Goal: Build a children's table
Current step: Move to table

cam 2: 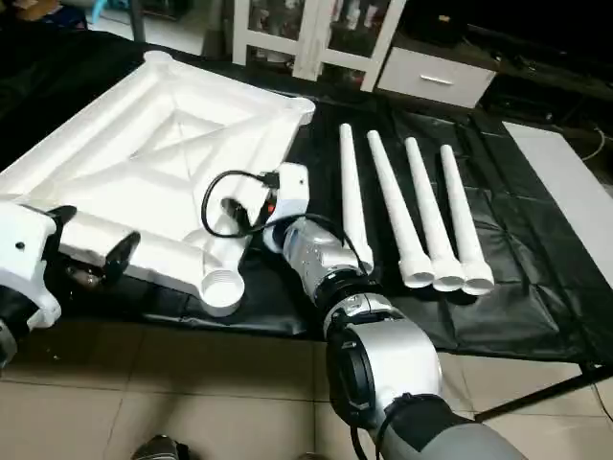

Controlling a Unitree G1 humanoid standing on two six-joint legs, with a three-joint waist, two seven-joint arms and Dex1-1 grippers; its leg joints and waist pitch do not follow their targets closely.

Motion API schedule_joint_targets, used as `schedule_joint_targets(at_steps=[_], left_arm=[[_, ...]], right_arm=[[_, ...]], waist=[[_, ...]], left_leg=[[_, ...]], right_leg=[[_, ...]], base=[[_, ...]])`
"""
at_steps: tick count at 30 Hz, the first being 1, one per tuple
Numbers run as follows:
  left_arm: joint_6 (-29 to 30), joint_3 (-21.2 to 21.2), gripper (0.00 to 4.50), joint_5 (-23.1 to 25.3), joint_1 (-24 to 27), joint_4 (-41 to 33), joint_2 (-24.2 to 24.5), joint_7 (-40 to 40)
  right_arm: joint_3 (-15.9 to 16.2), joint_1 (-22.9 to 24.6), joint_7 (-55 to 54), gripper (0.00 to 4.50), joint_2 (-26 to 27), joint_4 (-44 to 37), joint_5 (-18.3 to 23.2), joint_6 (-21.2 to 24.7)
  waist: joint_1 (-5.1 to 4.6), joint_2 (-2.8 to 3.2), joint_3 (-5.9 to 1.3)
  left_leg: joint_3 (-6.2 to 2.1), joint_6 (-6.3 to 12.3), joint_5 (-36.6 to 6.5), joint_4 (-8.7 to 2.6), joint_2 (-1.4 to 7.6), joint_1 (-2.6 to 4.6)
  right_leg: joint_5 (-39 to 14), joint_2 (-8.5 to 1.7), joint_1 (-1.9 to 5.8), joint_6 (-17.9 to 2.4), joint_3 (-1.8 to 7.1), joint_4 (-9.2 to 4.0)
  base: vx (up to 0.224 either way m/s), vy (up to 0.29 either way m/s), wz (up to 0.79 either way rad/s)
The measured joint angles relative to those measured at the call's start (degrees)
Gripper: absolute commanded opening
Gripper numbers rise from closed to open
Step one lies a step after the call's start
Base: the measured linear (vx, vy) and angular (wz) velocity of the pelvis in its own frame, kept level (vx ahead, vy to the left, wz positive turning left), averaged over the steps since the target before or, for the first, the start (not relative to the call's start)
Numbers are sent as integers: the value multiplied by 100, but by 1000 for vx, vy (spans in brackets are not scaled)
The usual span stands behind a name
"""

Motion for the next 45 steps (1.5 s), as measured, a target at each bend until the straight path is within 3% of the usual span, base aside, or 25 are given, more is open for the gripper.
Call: schedule_joint_targets(at_steps=[3,5,6,7,9,11,15,19,21,24,27,29,32,33,34,37,38,39,40,41,43,44,45], left_arm=[[-55,-203,444,187,-379,568,-139,182],[-156,-311,444,257,-564,911,-238,245],[-205,-349,444,292,-652,1053,-282,275],[-319,-429,444,317,-911,1352,-468,337],[-457,-531,444,352,-1169,1643,-653,410],[-637,-698,444,367,-1370,1837,-788,454],[-1033,-1008,444,507,-1443,2105,-1074,609],[-1314,-1103,444,587,-1139,2135,-1265,750],[-1345,-1127,444,585,-1025,2143,-1363,758],[-1471,-1088,444,551,-874,2141,-1530,827],[-1535,-1061,444,525,-932,2141,-1567,901],[-1636,-980,444,552,-962,2141,-1541,959],[-1703,-969,444,631,-966,2124,-1528,997],[-1706,-973,444,640,-971,2108,-1530,998],[-1714,-974,444,649,-977,2069,-1530,999],[-1713,-994,444,684,-999,2060,-1532,1000],[-1713,-994,444,704,-999,2060,-1521,999],[-1713,-994,444,714,-999,2058,-1516,999],[-1715,-986,444,731,-991,2059,-1501,999],[-1717,-975,444,741,-974,2060,-1486,1000],[-1725,-920,444,759,-969,2064,-1428,1012],[-1736,-924,444,760,-971,2064,-1436,1013],[-1736,-946,444,759,-971,2067,-1466,1010]], right_arm=[[143,141,25,450,-184,-424,-136,-186],[218,414,89,450,-354,-1091,-201,-202],[270,609,114,450,-413,-1512,-221,-148],[379,1122,105,450,-512,-2543,-265,103],[499,1692,32,450,-597,-3645,-403,477],[548,2174,-143,450,-722,-4557,-553,869],[605,3391,-588,450,-970,-6529,-1145,1357],[669,4704,-764,450,-934,-8019,-1571,1511],[721,5007,-784,450,-912,-8408,-1603,1619],[1048,5573,-851,450,-907,-9264,-1631,1903],[1255,5596,-874,450,-904,-9462,-1548,2158],[1327,5477,-867,450,-862,-9467,-1556,2304],[1391,5350,-797,450,-867,-9467,-1586,2385],[1389,5349,-777,450,-876,-9477,-1587,2395],[1391,5355,-764,450,-904,-9477,-1586,2419],[1361,5373,-783,450,-991,-9482,-1573,2525],[1363,5374,-802,450,-999,-9483,-1560,2539],[1366,5374,-814,450,-1009,-9482,-1555,2576],[1385,5366,-822,450,-998,-9482,-1541,2633],[1412,5350,-820,450,-955,-9481,-1505,2652],[1466,5320,-819,450,-919,-9483,-1494,2664],[1462,5317,-819,450,-927,-9484,-1496,2671],[1451,5323,-818,450,-946,-9484,-1498,2699]], waist=[[71,95,-4],[105,216,-19],[114,240,-40],[163,326,-43],[166,435,-69],[107,516,-86],[66,601,-137],[-125,688,-180],[-198,701,-186],[-237,707,-191],[-237,686,-197],[-255,681,-191],[-291,666,-177],[-333,652,-172],[-380,653,-172],[-482,637,-181],[-497,640,-183],[-483,642,-184],[-502,625,-185],[-488,631,-181],[-518,578,-192],[-539,562,-202],[-563,531,-215]], left_leg=[[-2,-19,11,15,-3,0],[-10,-32,19,33,-6,-2],[-5,-33,20,32,-7,3],[-15,-34,22,37,-12,-5],[-11,-36,23,42,-12,0],[-16,-45,29,32,-12,10],[-30,-46,29,15,-10,18],[-29,-27,18,9,-14,20],[-29,-21,14,8,-15,22],[-31,-20,13,4,-14,35],[-35,-19,10,4,-14,58],[-37,-1,-7,4,-20,131],[-81,-2,-50,-55,-15,288],[-167,3,-65,-66,-40,294],[-271,4,-65,-75,-52,254],[-502,50,-88,-61,-190,140],[-546,79,-102,-51,-212,108],[-548,100,-105,-49,-211,98],[-498,113,-103,-56,-180,178],[-464,124,-110,-51,-202,210],[-439,165,-193,-43,-320,321],[-435,174,-225,-35,-350,368],[-410,192,-245,-30,-365,408]], right_leg=[[15,-5,9,3,-1,-2],[26,-7,24,9,-6,-8],[29,-8,27,11,0,-7],[34,-11,35,19,-5,-12],[45,-13,45,37,6,-13],[51,-7,39,30,11,-7],[49,4,35,23,10,-7],[48,6,25,22,25,-11],[54,6,16,16,26,-10],[60,7,16,10,26,-10],[54,6,17,39,23,-12],[47,-1,32,48,18,-27],[45,2,212,50,-58,-197],[45,-27,298,50,-156,-266],[44,-36,409,51,-254,-362],[39,-158,571,60,-570,-530],[38,-205,624,63,-664,-563],[35,-209,683,68,-693,-610],[18,-191,686,65,-619,-610],[-47,-184,696,31,-519,-541],[-232,-165,627,-263,-299,-244],[-245,-168,582,-285,-273,-185],[-249,-174,584,-224,-213,-176]], base=[[0,0,0],[0,0,0],[0,0,0],[0,0,0],[0,0,0],[0,0,0],[0,0,0],[0,0,0],[0,0,0],[0,0,0],[0,0,0],[0,0,0],[0,0,0],[0,0,0],[0,0,0],[52,60,39],[75,36,55],[109,0,55],[109,0,55],[162,-7,37],[170,-5,19],[143,-19,9],[135,-28,2]])
